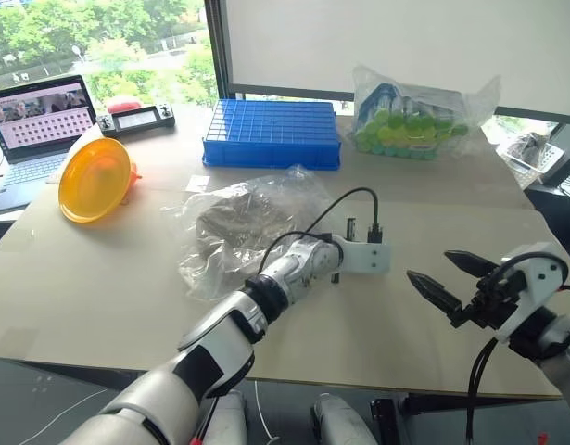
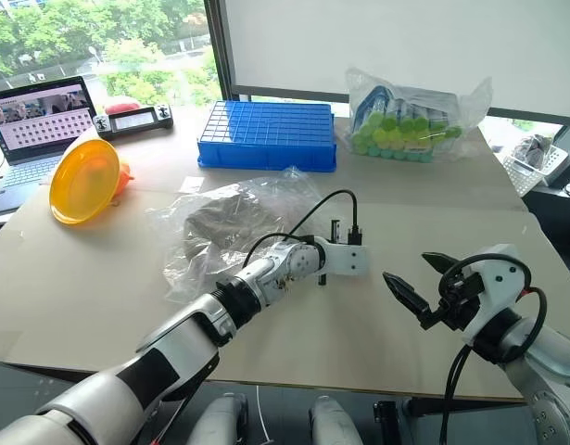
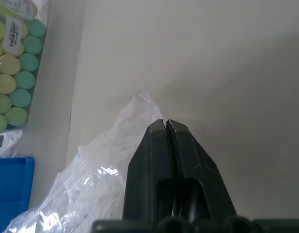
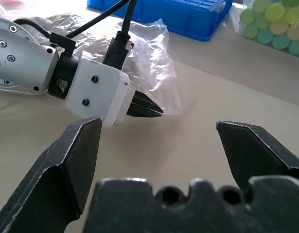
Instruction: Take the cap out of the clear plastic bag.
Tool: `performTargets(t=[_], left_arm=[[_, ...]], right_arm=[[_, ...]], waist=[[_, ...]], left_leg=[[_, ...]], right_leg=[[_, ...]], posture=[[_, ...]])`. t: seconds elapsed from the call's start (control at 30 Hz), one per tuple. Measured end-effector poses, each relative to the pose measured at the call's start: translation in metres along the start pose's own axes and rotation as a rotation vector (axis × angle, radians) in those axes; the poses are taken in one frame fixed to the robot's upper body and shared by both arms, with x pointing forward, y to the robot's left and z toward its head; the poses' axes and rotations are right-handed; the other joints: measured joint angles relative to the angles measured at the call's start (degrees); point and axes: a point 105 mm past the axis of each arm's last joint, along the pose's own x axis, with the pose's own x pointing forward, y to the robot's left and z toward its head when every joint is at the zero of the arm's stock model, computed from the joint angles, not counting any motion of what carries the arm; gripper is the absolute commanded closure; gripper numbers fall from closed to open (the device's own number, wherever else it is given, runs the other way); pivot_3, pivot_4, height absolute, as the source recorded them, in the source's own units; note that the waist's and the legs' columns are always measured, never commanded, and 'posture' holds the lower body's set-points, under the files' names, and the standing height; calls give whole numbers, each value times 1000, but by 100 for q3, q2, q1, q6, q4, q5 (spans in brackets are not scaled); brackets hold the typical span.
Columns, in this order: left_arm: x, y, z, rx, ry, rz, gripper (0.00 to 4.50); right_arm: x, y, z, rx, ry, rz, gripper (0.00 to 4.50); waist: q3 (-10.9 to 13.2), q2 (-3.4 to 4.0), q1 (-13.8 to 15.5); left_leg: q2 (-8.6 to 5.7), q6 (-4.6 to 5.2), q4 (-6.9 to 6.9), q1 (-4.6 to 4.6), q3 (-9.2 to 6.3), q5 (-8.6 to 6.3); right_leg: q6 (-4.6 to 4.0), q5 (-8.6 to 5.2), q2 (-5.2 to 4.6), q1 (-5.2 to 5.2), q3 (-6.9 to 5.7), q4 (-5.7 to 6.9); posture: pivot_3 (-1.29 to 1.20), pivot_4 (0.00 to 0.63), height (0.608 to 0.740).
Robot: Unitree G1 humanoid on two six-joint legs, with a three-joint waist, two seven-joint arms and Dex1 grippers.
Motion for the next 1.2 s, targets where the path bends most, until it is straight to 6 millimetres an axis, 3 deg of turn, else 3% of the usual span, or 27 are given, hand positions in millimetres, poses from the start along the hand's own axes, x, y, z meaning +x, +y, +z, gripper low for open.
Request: performTargets(t=[0.1, 0.27, 0.37, 0.53, 0.57, 0.93, 1.2], left_arm=[[-9, 3, -7, -22, -11, 46, 4476], [-24, -1, -21, -48, 5, 80, 2977], [-27, -2, -17, -55, 0, 92, 1977], [-32, 8, -22, -40, 47, 143, 244], [-32, 9, -22, -41, 50, 149, 115], [-31, 10, -27, -97, 121, 152, 115], [-26, 9, -33, -570, 138, 134, 115]], right_arm=[[0, 0, 0, 1, -1, 3, 0], [1, 0, -1, 2, 4, 4, 0], [1, 0, -1, 1, 6, 9, 0], [1, 2, -1, -5, 17, 32, 0], [1, 2, -1, -6, 18, 33, 0], [6, 3, -2, 1, 15, 50, 0], [3, 4, -7, 12, 33, 49, 0]], waist=[[-1, 2, -40], [-3, 6, -41], [-3, 6, 15], [-3, 6, 45], [-3, 7, 43], [-6, 8, 11], [-9, 9, 18]], left_leg=[[1, 0, -10, 0, 3, 0], [0, 0, -23, -3, 2, -1], [-3, 3, -21, -10, 2, -2], [-4, 4, -18, -9, 0, -3], [-4, 4, -18, -7, 0, -3], [-4, 4, -13, 8, -1, -3], [-5, 5, -11, 10, -1, -2]], right_leg=[[0, 0, 0, -7, 8, 0], [-2, -4, 1, -10, 6, 0], [0, -6, -2, -9, 5, -7], [3, -8, -3, -6, 4, -8], [3, -8, -3, -5, 4, -8], [4, -7, -3, 11, 4, -8], [5, -8, -3, 14, 4, -9]], posture=[[0, 150, 713], [0, 150, 713], [0, 150, 713], [0, 150, 713], [0, 150, 713], [0, 150, 713], [0, 150, 713]])
